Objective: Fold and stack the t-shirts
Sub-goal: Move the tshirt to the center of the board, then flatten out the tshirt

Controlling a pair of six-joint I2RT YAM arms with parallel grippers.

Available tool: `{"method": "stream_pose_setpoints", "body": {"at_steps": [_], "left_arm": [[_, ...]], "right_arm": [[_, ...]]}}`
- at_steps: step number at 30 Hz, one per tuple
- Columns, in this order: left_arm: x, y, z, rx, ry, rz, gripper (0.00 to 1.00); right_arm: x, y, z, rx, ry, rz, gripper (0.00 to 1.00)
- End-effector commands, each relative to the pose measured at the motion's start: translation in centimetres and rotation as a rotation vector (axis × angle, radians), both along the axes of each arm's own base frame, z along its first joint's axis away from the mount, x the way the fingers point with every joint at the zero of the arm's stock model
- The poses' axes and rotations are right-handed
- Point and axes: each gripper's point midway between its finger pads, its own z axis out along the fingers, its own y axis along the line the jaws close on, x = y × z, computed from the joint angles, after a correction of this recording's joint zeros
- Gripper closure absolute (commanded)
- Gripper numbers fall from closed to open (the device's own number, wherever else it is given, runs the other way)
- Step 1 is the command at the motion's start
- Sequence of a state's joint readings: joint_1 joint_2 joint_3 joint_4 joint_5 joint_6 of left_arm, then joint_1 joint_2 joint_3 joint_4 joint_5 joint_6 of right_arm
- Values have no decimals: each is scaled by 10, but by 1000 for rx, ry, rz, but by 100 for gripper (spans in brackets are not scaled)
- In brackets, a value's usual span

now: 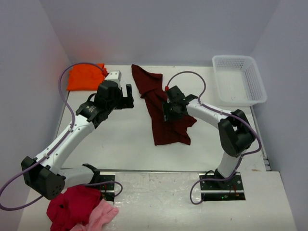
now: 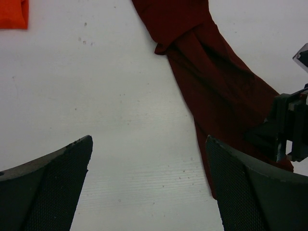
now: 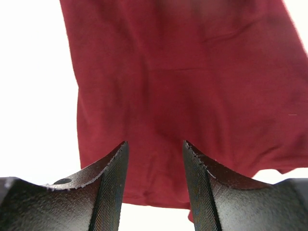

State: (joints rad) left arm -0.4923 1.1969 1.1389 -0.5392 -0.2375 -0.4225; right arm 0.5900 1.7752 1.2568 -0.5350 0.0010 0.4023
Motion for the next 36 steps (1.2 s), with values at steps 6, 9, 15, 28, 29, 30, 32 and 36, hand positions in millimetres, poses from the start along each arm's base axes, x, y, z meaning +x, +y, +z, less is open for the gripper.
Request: {"method": "stream_pose_setpoints", "body": {"at_steps": [6, 9, 15, 28, 29, 30, 32, 36], "left_arm": [[6, -6, 16, -4, -51, -33, 0], [5, -4, 14, 1, -49, -31, 0], [3, -3, 17, 2, -57, -34, 0], [0, -2, 15, 3, -58, -38, 0], [0, -2, 15, 2, -59, -38, 0], [-1, -2, 13, 3, -57, -38, 0], [-1, -3, 12, 1, -56, -42, 0], [-2, -2, 8, 2, -50, -43, 0]], "right_arm": [[-14, 23, -14, 35, -4, -27, 50], [-18, 16, -24, 20, 2, -58, 51], [-22, 0, -35, -28, 7, -142, 52], [-11, -11, -28, -91, -34, -203, 57], [-10, -13, -26, -94, -42, -210, 57], [-10, -12, -24, -91, -47, -208, 58], [-10, -16, -24, -108, -45, -218, 59], [-10, -21, -26, -120, -54, -243, 62]]}}
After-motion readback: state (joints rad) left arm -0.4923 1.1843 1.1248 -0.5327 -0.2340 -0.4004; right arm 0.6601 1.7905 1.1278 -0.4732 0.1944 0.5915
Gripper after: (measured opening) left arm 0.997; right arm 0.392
